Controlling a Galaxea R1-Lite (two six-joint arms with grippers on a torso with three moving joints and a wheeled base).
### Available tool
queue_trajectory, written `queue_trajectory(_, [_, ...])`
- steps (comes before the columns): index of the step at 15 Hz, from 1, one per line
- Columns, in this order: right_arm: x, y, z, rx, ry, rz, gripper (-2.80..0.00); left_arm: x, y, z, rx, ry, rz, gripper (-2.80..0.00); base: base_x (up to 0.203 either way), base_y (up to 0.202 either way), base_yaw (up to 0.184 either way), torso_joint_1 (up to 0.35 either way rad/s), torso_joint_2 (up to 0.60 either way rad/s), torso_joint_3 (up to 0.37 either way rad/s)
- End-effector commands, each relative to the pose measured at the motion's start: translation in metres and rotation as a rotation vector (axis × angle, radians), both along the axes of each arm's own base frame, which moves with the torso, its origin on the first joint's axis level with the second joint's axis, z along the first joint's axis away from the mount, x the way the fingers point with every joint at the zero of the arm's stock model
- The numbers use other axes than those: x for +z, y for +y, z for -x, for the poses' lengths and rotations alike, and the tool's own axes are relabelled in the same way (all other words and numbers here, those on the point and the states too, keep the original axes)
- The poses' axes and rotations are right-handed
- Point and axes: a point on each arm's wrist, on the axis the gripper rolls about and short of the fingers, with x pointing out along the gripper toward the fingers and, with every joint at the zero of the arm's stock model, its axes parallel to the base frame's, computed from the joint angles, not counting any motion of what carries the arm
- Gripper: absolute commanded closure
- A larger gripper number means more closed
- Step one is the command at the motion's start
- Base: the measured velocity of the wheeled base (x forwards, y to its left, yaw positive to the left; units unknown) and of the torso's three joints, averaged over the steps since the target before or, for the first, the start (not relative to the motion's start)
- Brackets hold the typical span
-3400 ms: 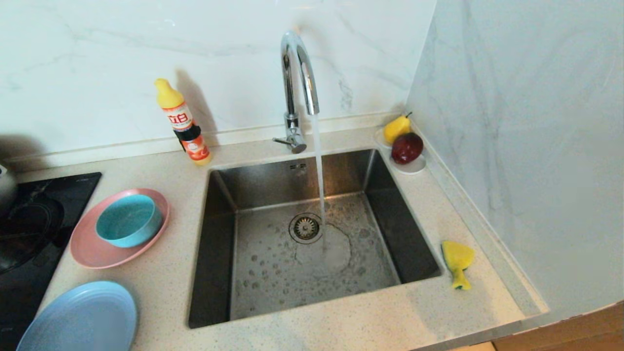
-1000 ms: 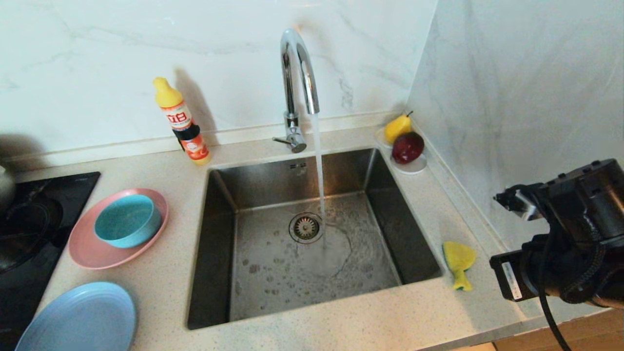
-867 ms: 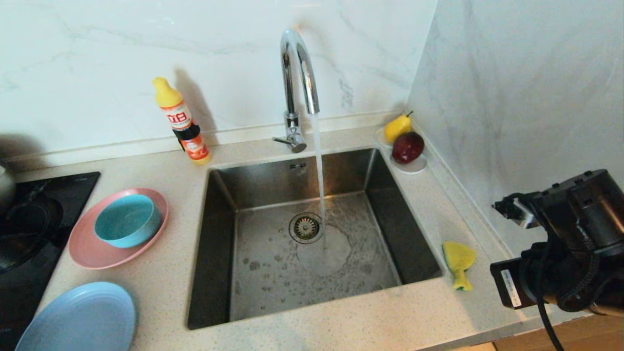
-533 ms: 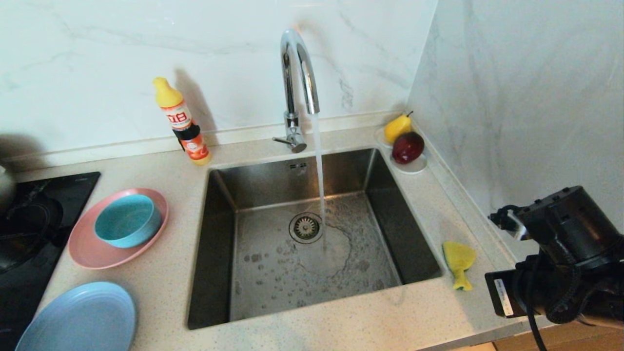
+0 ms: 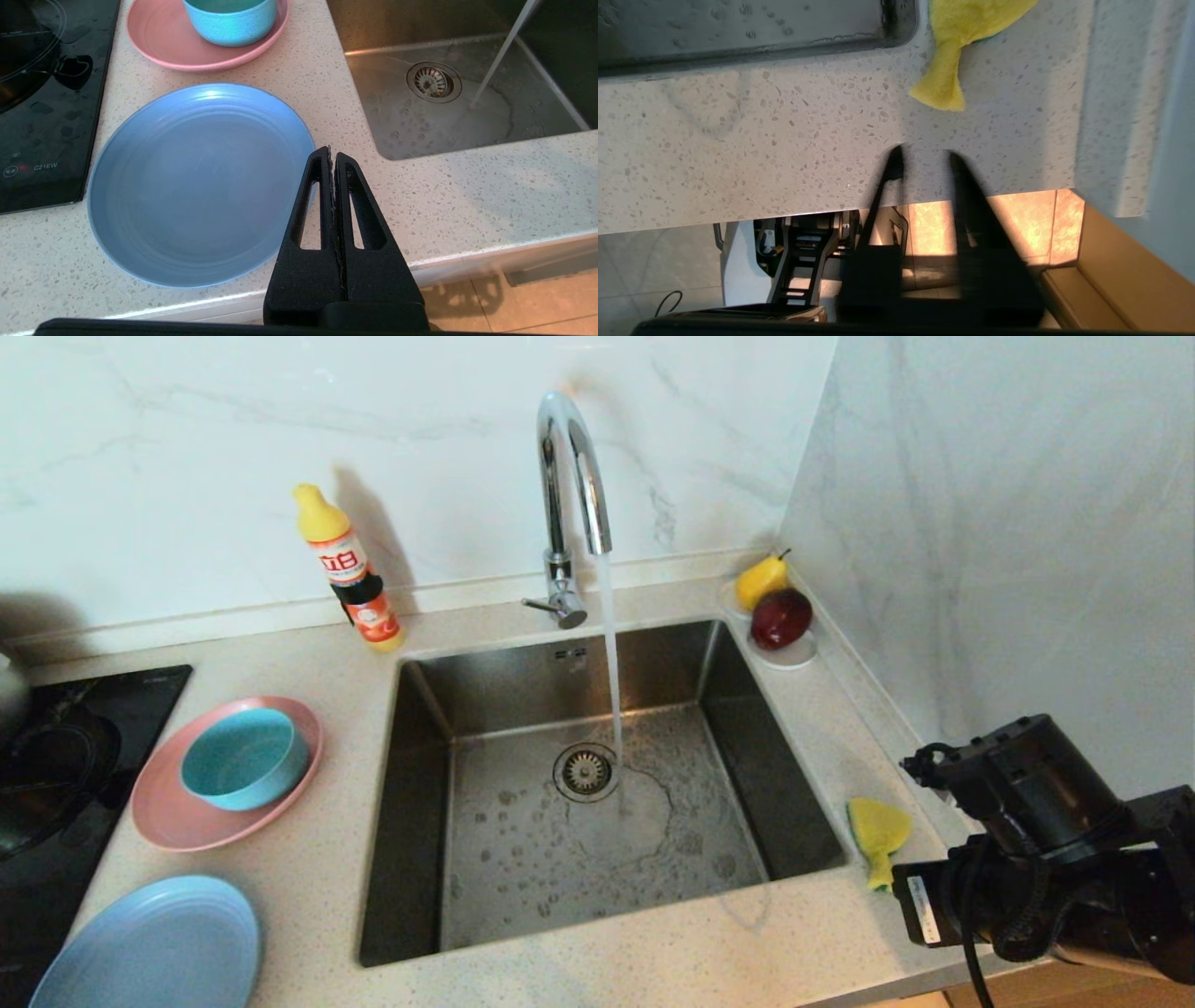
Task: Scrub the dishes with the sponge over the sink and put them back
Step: Pick up a bowl and the sponge
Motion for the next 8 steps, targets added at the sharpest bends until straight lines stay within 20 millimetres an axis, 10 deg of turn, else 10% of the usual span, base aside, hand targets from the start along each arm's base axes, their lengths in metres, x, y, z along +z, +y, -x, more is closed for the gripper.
queue_trajectory(1, [-0.008,0.005,-0.005,-0.039,0.030,-0.016,-2.80,0.000,0.000,0.000,0.000,0.003,0.000,0.00,0.000,0.000,0.000,0.000,0.00,0.000])
queue_trajectory(8, [-0.021,0.015,-0.010,-0.082,0.074,-0.042,-2.80,0.000,0.000,0.000,0.000,0.002,0.000,0.00,0.000,0.000,0.000,0.000,0.00,0.000])
